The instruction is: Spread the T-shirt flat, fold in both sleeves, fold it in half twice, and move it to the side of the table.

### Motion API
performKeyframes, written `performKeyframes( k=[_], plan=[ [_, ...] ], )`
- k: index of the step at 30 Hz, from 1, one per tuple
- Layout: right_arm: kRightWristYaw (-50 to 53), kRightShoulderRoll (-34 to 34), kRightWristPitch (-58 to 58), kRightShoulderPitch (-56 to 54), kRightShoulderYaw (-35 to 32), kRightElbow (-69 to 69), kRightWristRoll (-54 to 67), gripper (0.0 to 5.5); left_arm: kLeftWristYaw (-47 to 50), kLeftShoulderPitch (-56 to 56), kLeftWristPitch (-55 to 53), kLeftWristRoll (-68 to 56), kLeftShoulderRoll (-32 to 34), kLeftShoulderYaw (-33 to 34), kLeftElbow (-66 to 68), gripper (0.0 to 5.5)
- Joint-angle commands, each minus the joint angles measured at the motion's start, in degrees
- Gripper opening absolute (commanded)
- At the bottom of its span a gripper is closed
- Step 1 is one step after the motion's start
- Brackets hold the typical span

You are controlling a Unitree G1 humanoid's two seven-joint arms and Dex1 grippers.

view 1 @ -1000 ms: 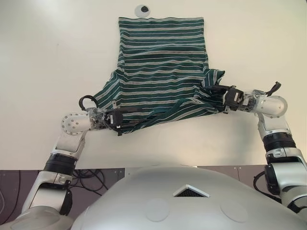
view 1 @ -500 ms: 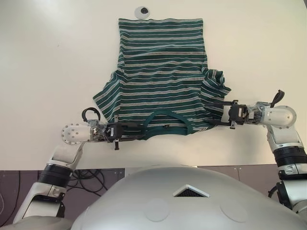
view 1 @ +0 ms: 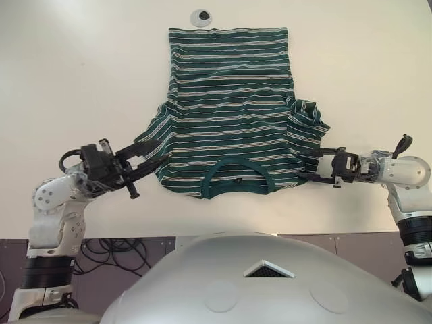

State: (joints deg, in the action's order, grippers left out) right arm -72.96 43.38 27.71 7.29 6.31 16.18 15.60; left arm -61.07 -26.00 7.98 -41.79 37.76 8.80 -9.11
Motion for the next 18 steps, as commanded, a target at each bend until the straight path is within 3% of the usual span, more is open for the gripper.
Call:
performKeyframes(
  k=[1, 3, 9, 18],
  plan=[
    [0.57, -0.08, 0.31, 0.96, -1.70, -0.17, 0.85, 2.47, 5.76, 0.05, -0.90, 3.39, -3.23, 3.43, 6.23, 1.40],
    [0.84, -0.43, 0.18, 0.92, -1.97, -0.37, 0.97, 2.47, 9.27, 2.14, -1.66, 7.22, -4.19, 3.47, 11.64, 1.40],
    [1.08, -1.17, 0.83, 0.82, -2.06, 0.47, 0.51, 2.49, 13.55, 6.59, -4.45, 13.01, -6.12, 2.82, 19.81, 2.19],
    [1.28, -1.40, 0.90, 1.30, -2.12, 0.31, 0.87, 2.49, 13.62, 5.57, -15.19, 11.99, -7.26, 1.34, 13.45, 2.39]
  ],
)
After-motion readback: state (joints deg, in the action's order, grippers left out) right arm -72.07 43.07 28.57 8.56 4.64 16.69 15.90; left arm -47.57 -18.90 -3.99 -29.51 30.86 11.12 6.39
